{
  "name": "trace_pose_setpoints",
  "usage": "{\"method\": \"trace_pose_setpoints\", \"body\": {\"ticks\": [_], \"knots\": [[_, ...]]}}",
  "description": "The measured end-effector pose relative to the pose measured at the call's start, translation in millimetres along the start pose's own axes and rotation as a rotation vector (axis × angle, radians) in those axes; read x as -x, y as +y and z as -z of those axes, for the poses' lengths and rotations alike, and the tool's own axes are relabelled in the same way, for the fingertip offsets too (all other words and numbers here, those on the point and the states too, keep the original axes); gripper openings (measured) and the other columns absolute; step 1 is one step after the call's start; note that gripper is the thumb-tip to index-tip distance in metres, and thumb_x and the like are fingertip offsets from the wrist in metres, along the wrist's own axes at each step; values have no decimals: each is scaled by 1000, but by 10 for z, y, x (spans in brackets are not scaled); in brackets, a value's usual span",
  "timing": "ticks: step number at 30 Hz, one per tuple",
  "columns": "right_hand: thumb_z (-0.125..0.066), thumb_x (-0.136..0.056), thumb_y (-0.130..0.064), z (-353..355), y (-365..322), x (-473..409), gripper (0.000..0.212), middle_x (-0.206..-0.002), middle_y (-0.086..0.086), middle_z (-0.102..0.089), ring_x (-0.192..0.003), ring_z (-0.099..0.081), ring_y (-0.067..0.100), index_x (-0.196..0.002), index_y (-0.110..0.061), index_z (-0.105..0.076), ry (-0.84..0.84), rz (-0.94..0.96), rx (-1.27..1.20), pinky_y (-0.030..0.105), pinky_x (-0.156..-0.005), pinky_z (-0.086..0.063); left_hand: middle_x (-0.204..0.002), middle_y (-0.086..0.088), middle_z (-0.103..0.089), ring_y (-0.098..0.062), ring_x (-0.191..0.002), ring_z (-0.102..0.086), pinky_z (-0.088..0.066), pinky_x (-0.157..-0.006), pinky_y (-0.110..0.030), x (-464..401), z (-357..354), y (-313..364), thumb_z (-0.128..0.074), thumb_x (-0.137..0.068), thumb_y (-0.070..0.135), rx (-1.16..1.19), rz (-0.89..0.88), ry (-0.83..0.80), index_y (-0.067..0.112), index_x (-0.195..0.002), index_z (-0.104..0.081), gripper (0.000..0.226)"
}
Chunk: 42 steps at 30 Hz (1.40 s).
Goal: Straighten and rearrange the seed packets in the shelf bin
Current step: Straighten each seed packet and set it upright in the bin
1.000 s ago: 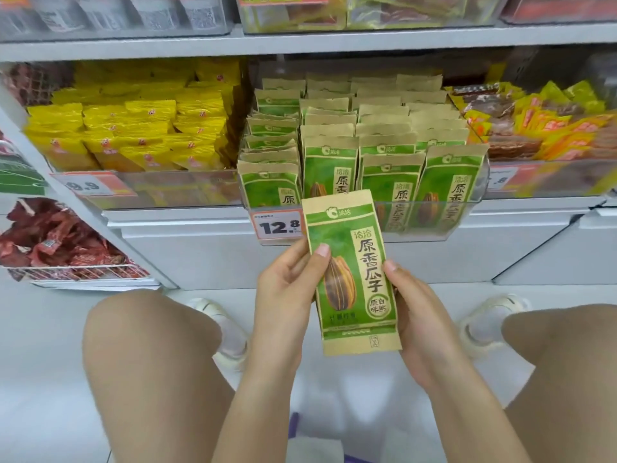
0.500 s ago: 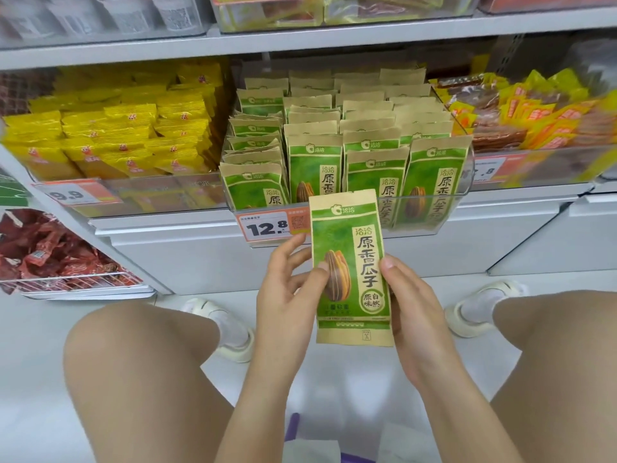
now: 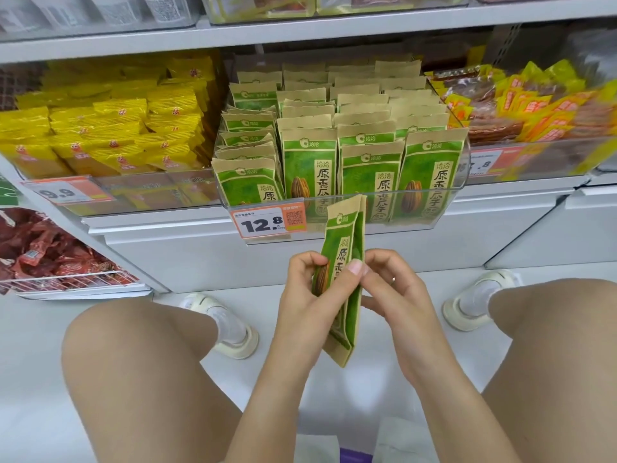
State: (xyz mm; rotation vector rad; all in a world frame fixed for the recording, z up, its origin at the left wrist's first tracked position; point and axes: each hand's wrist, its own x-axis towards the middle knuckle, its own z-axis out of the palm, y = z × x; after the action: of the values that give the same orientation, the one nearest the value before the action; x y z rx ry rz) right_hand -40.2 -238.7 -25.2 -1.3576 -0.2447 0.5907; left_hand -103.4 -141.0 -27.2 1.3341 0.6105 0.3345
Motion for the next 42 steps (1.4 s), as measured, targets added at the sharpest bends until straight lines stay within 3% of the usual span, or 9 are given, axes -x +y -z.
{"method": "trace_pose_setpoints", "body": {"ticks": [7,11,17,21,26,29,31,35,42], "knots": [[-67,-79,-55,-78,-98,-90,63,-91,15,-67,-86,-65,11,-98,5,-59,97,-43,-36,20,-77,-53,-78,10,-64,-5,-75,-59,-48,-66,-16,42,4,-40,-70,-70,51,-14,-29,-92,12,-99,-53,51],[-64,-77,-52,-67,-142,-125,59,-79,5,-59,-79,-59,13,-90,5,-57,88,-45,-2,21,-75,-51,-99,-13,-66,-33,-95,-62,-50,-93,-50,58,-14,-20,-62,-67,60,2,-14,-83,11,-99,-55,59],[-54,-86,-40,-78,-160,-110,51,-79,11,-58,-75,-56,15,-90,10,-54,79,-40,-47,15,-60,-49,-107,-17,-63,-38,-106,-60,-45,-98,-61,42,-2,-48,-57,-71,67,-9,33,-53,21,-97,-59,54],[-52,-94,-29,-72,-119,-113,40,-79,13,-58,-74,-56,17,-90,11,-55,85,-43,-59,16,-58,-49,-109,-15,-64,-36,-107,-61,-45,-99,-62,24,8,-55,-56,-72,68,-17,47,-61,24,-95,-61,50],[-59,-84,-44,-53,-48,-84,45,-87,17,-63,-83,-61,18,-91,0,-60,59,-39,-77,18,-74,-51,-102,-17,-64,-35,-101,-61,-48,-96,-57,40,4,-59,-57,-73,65,-20,-7,-44,19,-96,-59,52],[-68,-75,-51,-13,18,-39,55,-105,14,-68,-102,-65,20,-100,-3,-60,-69,-57,-25,24,-95,-50,-87,-9,-64,-21,-80,-61,-51,-75,-29,27,14,-40,-58,-79,55,41,-73,40,13,-95,-59,45],[-71,-69,-42,5,30,-6,58,-95,0,-70,-98,-66,11,-105,1,-55,-180,-98,-27,19,-88,-50,-83,-5,-61,-11,-74,-57,-47,-65,-20,17,36,-17,-61,-79,52,95,-110,96,8,-97,-57,47],[-76,-60,-36,-10,38,39,57,-98,-8,-71,-96,-67,9,-101,-6,-50,-339,-181,-7,15,-78,-48,-76,-1,-56,-15,-72,-55,-46,-64,-24,0,84,-1,-59,-72,60,139,-156,188,13,-92,-55,51],[-73,-70,-17,-12,36,42,32,-89,-16,-69,-89,-67,9,-90,-7,-50,-348,-165,22,15,-75,-48,-76,1,-56,-18,-74,-54,-46,-69,-33,-4,96,11,-60,-71,61,191,-153,210,7,-97,-55,61]]}}
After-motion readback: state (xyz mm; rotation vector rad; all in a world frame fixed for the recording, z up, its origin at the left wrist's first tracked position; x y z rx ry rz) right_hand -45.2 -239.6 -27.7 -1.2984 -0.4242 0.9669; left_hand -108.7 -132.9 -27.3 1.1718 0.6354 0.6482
